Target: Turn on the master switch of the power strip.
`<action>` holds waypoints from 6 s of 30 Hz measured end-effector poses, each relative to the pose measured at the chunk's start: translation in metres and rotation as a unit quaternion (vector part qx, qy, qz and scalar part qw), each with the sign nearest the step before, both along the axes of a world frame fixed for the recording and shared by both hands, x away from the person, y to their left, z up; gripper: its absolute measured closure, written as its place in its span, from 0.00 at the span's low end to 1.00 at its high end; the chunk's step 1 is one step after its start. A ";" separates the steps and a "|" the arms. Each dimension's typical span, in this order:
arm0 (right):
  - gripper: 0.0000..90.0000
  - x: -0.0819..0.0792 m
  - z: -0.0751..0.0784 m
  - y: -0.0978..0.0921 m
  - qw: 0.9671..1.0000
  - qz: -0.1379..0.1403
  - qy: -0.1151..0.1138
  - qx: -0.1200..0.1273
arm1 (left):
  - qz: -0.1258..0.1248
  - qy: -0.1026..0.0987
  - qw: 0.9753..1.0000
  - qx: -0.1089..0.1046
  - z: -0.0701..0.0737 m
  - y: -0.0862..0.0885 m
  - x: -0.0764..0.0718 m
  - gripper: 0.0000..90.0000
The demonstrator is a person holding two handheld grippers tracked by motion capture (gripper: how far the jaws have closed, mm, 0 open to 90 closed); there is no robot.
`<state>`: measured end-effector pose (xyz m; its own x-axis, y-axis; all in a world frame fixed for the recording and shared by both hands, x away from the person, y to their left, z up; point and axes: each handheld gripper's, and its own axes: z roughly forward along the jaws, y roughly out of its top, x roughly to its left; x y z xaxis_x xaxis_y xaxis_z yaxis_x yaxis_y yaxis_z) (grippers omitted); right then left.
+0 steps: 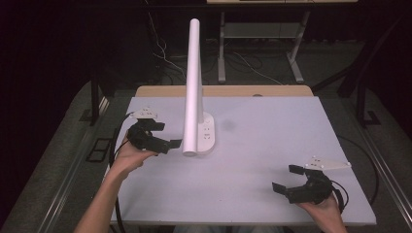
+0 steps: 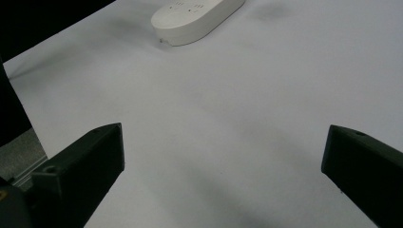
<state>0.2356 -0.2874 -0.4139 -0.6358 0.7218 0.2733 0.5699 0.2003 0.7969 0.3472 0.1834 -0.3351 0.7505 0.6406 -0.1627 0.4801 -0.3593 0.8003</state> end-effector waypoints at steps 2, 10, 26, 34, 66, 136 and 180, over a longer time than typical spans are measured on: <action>0.00 0.000 0.000 0.000 1.000 0.000 0.003 0.000 | 0.001 -0.001 1.000 0.003 0.003 0.001 0.002 0.03; 0.00 0.000 0.000 0.000 1.000 0.000 0.000 -0.002 | -0.001 -0.001 1.000 0.013 0.010 0.000 0.015 0.04; 0.00 0.000 -0.001 -0.002 1.000 -0.002 0.004 0.001 | -0.008 -0.002 0.999 0.033 0.014 -0.006 0.043 0.06; 0.00 0.000 -0.001 -0.003 1.000 0.000 0.003 0.001 | -0.009 0.004 0.999 0.038 0.014 -0.009 0.055 0.12; 0.00 -0.001 -0.001 -0.002 1.000 0.000 -0.001 -0.001 | 0.039 0.025 0.999 0.005 -0.005 0.001 0.096 0.60; 0.00 0.001 -0.004 -0.002 1.000 0.014 0.004 -0.011 | 0.076 0.110 0.990 -0.039 -0.089 -0.036 0.136 1.00; 0.00 0.000 -0.003 -0.002 1.000 0.017 0.007 -0.011 | 0.089 0.097 0.991 -0.024 -0.096 -0.052 0.140 1.00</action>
<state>0.2354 -0.2891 -0.4169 -0.6560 0.7059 0.2671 0.5737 0.2364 0.7842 0.4871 0.1313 -0.4309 0.5775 0.7482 -0.3266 0.6789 -0.2180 0.7011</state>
